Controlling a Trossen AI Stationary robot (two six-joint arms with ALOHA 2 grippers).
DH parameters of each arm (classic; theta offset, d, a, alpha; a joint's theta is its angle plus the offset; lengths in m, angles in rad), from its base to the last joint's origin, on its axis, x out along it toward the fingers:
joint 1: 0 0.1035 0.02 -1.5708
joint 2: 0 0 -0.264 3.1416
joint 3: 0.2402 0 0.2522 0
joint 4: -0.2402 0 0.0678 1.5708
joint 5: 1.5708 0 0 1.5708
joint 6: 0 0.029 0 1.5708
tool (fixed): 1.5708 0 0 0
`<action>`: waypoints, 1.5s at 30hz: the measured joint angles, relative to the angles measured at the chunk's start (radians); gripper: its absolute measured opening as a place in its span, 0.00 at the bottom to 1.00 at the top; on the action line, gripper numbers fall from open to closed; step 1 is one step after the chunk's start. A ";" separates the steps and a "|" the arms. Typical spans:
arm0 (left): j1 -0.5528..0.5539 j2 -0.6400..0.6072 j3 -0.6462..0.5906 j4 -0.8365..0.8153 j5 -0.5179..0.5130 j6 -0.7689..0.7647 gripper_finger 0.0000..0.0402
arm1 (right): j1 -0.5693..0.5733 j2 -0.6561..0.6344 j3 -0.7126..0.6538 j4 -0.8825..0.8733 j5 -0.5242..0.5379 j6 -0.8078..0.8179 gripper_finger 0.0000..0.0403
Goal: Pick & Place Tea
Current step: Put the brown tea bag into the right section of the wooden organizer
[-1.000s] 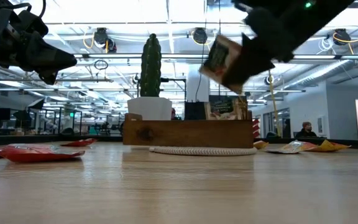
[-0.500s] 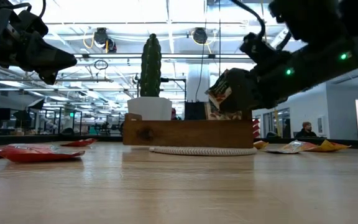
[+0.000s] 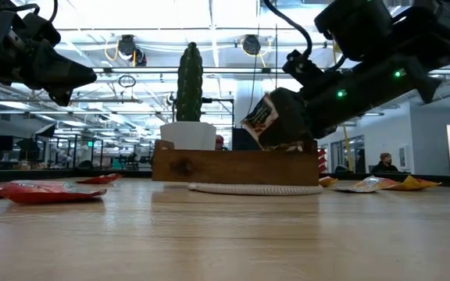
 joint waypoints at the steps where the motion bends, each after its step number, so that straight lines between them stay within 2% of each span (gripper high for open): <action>1: 0.000 0.000 0.000 0.000 0.000 0.000 0.14 | -0.001 0.000 0.000 -0.001 0.000 0.000 0.02; 13: 0.000 0.000 0.000 0.000 0.000 0.000 0.14 | -0.003 0.002 -0.001 -0.008 -0.002 -0.036 0.18; 21: 0.000 0.000 0.000 0.000 0.000 0.000 0.14 | 0.002 0.004 -0.004 0.022 -0.003 -0.120 0.25; 33: 0.000 0.000 0.000 0.000 0.000 0.000 0.14 | 0.002 -0.032 -0.004 0.124 0.006 -0.278 0.26; 37: 0.000 0.000 0.000 0.000 0.000 0.000 0.14 | 0.002 -0.076 -0.004 0.126 0.054 -0.342 0.27; 45: 0.000 0.000 0.000 0.000 0.000 0.000 0.14 | 0.007 -0.200 -0.003 0.119 0.050 -0.412 0.26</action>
